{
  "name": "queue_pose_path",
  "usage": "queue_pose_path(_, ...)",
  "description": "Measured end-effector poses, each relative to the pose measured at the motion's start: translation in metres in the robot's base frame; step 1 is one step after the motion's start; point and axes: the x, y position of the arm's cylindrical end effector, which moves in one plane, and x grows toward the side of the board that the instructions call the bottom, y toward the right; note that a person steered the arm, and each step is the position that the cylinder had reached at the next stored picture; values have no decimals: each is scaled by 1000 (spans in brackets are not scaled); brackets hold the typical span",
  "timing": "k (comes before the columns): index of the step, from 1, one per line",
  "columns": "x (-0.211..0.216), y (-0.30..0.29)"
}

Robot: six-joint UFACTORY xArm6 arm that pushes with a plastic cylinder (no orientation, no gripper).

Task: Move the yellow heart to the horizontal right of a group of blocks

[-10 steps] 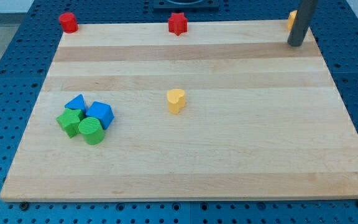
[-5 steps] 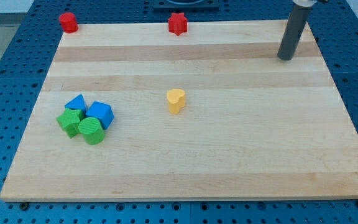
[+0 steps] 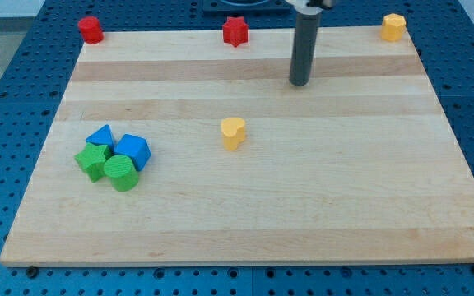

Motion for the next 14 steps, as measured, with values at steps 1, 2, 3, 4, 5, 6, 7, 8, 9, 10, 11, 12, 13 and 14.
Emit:
queue_pose_path(1,4,-29)
queue_pose_path(2,4,-57)
queue_pose_path(3,4,-87)
queue_pose_path(4,4,-115)
queue_pose_path(5,19,-123)
queue_pose_path(6,38,-123)
queue_pose_path(7,53,-123)
queue_pose_path(8,55,-137)
queue_pose_path(9,57,-158)
queue_pose_path(10,80,-162)
queue_pose_path(11,113,-157)
queue_pose_path(12,127,-140)
queue_pose_path(13,121,-136)
queue_pose_path(14,106,-136)
